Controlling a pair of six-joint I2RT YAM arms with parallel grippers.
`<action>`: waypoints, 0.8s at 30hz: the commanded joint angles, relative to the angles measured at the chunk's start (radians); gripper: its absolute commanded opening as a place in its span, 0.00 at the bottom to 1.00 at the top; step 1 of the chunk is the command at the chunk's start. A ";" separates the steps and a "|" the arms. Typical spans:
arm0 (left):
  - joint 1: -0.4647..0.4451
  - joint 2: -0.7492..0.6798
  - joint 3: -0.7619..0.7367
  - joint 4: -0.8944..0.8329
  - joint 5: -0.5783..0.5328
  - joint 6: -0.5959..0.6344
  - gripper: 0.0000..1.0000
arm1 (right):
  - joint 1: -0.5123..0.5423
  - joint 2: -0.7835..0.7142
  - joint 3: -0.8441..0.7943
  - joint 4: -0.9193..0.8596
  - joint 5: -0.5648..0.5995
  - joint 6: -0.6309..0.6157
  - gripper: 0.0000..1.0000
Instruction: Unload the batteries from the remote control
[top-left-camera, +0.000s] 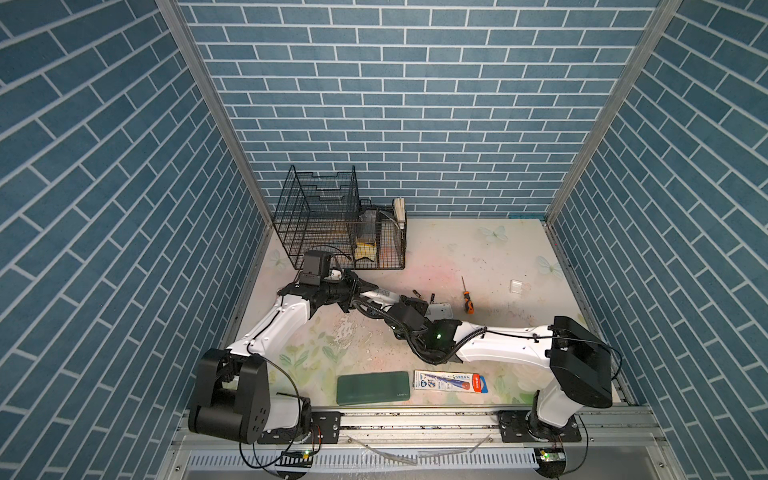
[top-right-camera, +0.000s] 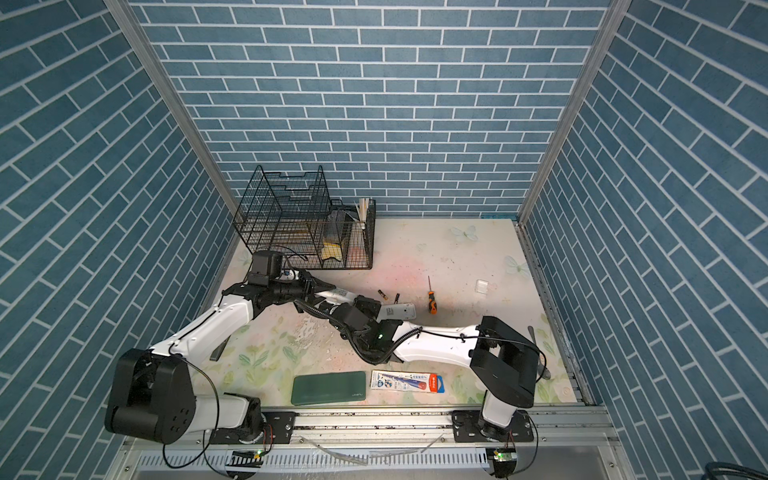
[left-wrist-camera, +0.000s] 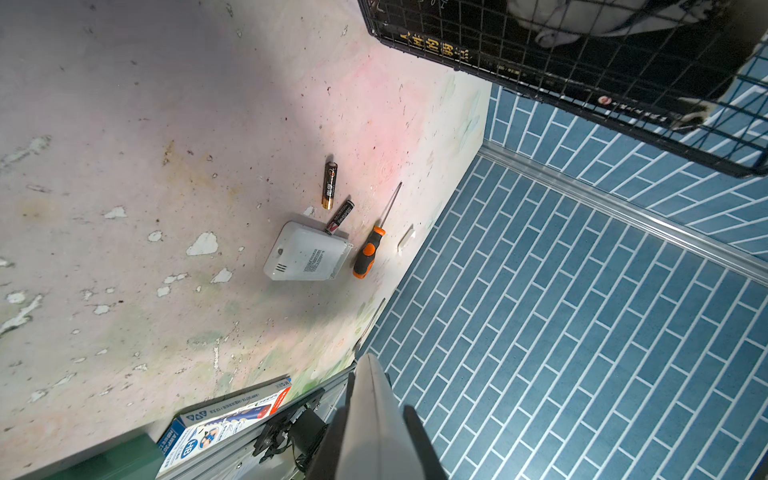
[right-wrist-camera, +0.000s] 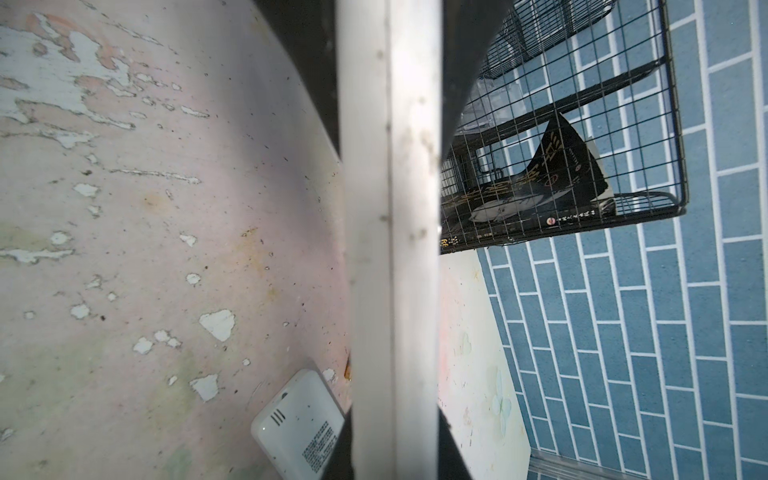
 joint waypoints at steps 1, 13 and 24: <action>0.012 0.004 0.008 0.008 -0.020 0.043 0.00 | 0.004 -0.059 -0.025 0.049 0.030 0.025 0.00; 0.038 0.008 0.011 0.093 -0.018 0.017 0.00 | 0.004 -0.091 -0.060 0.054 0.063 0.036 0.30; 0.048 0.049 -0.063 0.447 -0.047 -0.097 0.00 | 0.030 -0.205 -0.105 -0.119 0.009 0.235 0.48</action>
